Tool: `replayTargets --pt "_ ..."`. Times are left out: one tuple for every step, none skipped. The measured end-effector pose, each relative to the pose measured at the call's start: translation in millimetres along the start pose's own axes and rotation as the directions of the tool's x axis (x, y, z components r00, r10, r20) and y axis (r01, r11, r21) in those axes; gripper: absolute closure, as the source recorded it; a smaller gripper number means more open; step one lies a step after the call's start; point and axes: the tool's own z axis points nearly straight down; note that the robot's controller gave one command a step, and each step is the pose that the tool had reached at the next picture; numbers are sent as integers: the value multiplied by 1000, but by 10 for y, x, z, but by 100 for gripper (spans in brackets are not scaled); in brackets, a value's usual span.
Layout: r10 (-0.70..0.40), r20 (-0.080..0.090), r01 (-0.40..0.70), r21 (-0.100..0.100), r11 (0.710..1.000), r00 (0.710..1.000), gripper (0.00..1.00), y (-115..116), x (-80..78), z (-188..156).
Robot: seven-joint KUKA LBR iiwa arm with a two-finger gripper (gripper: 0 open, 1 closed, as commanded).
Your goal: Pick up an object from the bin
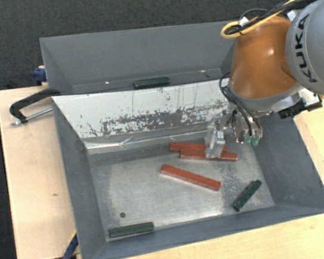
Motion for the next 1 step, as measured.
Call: replayTargets --pt "1 0 -1 0 1000 1000 0 0 0 0"
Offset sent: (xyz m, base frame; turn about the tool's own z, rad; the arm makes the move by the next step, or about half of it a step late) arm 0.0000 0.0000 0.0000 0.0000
